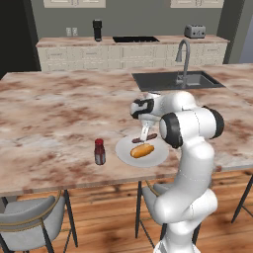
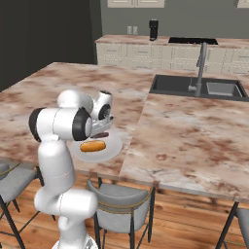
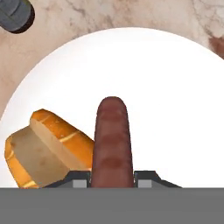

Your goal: Move the hot dog bun to the plate on the dining table and place the condiment next to that plate. Then navigate to the fridge and take the sausage and place it on the plate as well.

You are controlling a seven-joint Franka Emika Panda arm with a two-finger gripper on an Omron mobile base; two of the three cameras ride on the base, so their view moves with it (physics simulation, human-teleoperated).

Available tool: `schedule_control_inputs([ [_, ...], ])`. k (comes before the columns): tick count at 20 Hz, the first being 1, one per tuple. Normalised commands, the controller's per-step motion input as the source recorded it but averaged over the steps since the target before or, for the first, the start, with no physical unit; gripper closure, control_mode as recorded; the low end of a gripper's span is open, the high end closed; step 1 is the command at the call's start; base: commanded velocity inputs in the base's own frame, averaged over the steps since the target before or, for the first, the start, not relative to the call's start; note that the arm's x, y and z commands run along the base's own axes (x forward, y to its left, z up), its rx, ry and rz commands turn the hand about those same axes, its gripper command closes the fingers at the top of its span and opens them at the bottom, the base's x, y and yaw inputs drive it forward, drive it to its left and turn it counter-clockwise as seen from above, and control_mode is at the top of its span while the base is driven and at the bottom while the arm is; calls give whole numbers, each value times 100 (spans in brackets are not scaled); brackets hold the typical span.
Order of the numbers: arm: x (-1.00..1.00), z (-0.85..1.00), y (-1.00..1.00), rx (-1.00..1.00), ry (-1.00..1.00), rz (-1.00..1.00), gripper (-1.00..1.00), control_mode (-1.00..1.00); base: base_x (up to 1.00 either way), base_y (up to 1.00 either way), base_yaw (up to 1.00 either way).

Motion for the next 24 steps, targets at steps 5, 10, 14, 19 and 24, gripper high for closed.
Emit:
schedule_control_inputs([
  [5,33,-43,0,0,0,5,100,-100,0,0,0],
  [10,16,-47,1,-2,0,3,-100,-100,0,0,0],
  [14,0,-22,0,0,-10,0,-100,-100,0,0,0],
  [19,-16,2,0,0,-18,2,-100,-100,0,0,0],
  [24,-23,35,0,0,-23,4,-100,-100,0,0,0],
])
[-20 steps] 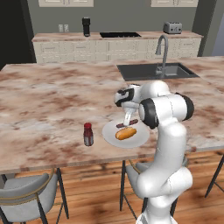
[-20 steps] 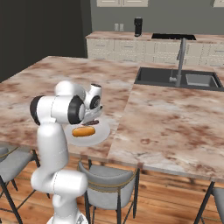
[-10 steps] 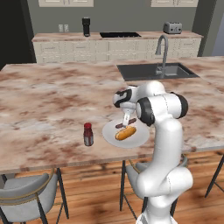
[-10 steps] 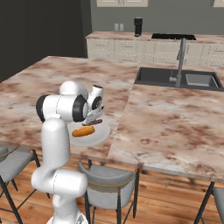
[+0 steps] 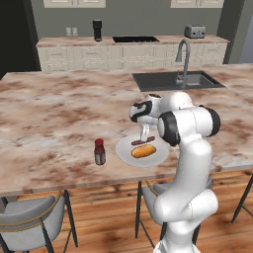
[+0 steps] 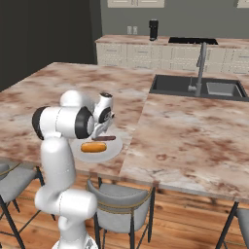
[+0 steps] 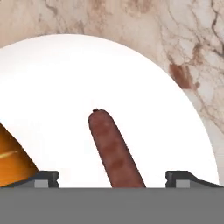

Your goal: Move the hot dog bun to the plate on the dining table and place the condiment next to that plate. Then navigate to the fridge and take the sausage and place it on the plate as well.

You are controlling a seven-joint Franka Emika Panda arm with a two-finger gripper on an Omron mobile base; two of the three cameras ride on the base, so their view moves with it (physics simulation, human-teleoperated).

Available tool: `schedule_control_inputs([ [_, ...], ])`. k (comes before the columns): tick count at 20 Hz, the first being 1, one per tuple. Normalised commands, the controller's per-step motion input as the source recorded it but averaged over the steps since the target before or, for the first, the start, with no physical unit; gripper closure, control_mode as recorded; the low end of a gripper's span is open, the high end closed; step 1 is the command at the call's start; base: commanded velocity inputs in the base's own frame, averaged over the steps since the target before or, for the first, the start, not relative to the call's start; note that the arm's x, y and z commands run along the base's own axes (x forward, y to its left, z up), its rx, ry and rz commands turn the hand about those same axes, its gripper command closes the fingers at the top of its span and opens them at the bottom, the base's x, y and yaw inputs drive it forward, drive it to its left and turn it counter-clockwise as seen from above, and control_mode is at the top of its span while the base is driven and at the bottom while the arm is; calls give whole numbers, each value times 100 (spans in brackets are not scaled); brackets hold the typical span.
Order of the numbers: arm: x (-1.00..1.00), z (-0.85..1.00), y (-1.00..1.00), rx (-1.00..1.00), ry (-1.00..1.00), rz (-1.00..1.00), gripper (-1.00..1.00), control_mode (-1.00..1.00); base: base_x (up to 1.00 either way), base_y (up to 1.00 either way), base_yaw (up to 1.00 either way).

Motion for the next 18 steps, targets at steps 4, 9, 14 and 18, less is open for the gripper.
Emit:
schedule_control_inputs([
  [4,-23,60,-3,0,-13,0,-100,-100,0,0,0],
  [9,-21,74,-11,0,-1,0,-100,-100,0,0,0],
  [14,-32,77,-12,0,0,0,-100,-100,0,0,0],
  [18,-49,74,-10,0,0,0,-100,-100,0,0,0],
])
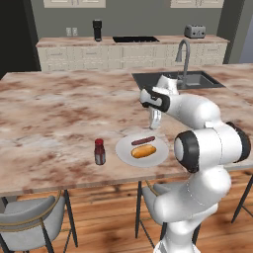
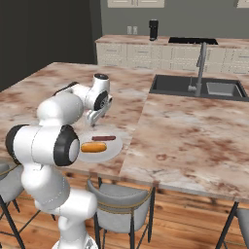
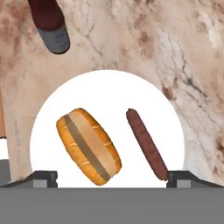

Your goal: Move the hot dog bun to the plate on the dining table and place the condiment next to that plate. Then navigate to the fridge and take the sausage and place it on the plate as well.

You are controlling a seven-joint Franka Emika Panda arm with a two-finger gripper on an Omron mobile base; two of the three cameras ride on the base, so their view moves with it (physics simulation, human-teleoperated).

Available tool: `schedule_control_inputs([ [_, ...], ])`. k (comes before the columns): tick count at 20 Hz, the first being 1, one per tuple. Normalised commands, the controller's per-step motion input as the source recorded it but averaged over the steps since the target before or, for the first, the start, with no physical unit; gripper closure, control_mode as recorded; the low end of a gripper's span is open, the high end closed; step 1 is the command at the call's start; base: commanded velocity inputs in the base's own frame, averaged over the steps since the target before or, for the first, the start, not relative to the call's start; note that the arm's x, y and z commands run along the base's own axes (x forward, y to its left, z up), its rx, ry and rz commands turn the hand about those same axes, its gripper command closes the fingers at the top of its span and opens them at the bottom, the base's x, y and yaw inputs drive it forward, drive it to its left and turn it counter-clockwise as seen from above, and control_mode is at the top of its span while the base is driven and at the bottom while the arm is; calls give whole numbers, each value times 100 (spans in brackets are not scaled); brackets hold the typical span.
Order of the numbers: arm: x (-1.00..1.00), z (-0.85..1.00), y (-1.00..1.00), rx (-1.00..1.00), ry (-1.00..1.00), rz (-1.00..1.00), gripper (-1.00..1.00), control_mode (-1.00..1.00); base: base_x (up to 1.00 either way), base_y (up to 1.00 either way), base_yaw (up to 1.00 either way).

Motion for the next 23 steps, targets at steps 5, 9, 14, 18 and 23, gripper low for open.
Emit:
schedule_control_inputs([
  [5,-60,65,-6,0,0,-1,-100,-100,0,0,0],
  [9,-88,41,0,2,-4,-7,-100,-100,0,0,0],
  [14,-100,15,-5,5,-17,-13,-100,-100,0,0,0],
  [18,-100,16,-6,5,-23,-14,-100,-100,0,0,0],
  [23,-100,23,-5,2,-26,-13,-100,-100,0,0,0],
])
